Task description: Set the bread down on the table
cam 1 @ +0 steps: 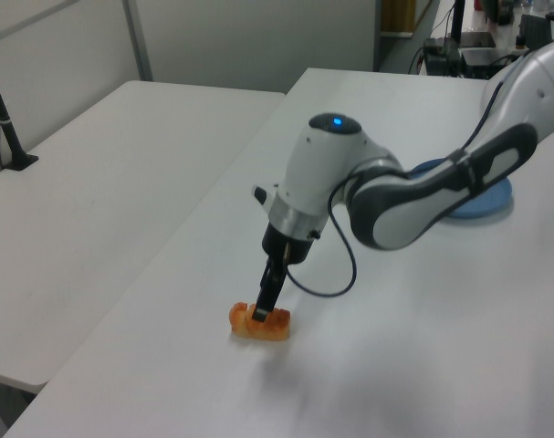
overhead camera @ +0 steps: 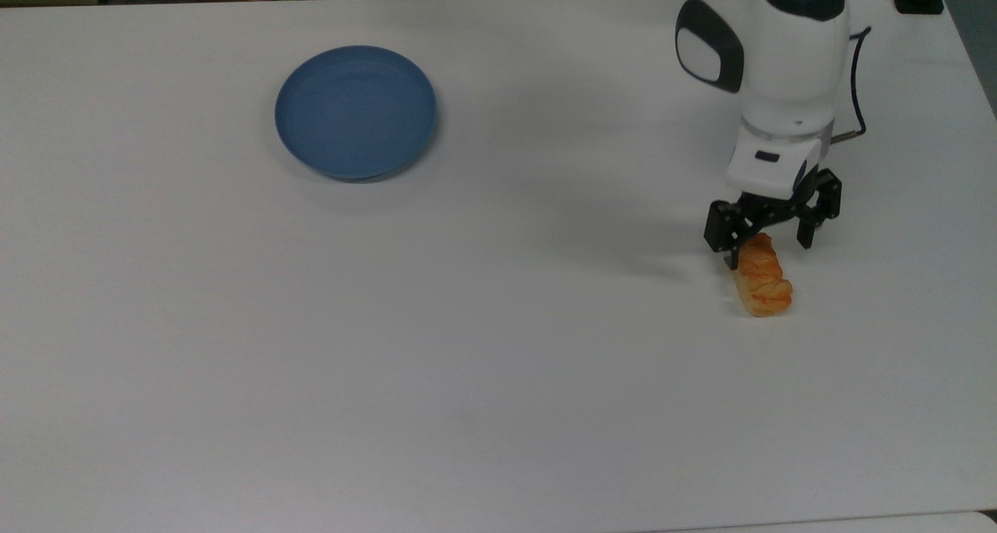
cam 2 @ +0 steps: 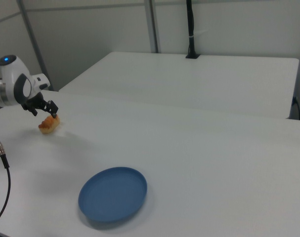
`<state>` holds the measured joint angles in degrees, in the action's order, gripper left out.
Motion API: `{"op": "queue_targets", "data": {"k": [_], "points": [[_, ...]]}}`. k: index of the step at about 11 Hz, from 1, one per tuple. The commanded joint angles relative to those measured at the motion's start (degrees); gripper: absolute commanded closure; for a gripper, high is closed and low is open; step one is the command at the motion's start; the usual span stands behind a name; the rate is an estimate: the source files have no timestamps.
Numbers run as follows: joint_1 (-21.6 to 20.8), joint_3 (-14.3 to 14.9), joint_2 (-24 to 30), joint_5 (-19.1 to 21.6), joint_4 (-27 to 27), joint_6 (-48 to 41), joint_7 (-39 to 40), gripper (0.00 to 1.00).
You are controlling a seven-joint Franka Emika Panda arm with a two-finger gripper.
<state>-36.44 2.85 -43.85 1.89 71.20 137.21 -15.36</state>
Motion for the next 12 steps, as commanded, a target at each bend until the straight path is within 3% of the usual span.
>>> {"op": "queue_targets", "data": {"k": [1, 5, 8, 12], "points": [[3.2, -0.12, 10.95, -0.57, 6.3, -14.12, -1.25, 0.0], [9.79, 0.32, 27.64, -0.48, 16.58, -27.93, 0.24, 0.0], [17.43, 0.23, 40.39, -0.22, 21.6, -37.51, -0.02, 0.0], [26.58, -0.3, 45.86, -0.22, 21.69, -48.5, 0.77, 0.0]]}}
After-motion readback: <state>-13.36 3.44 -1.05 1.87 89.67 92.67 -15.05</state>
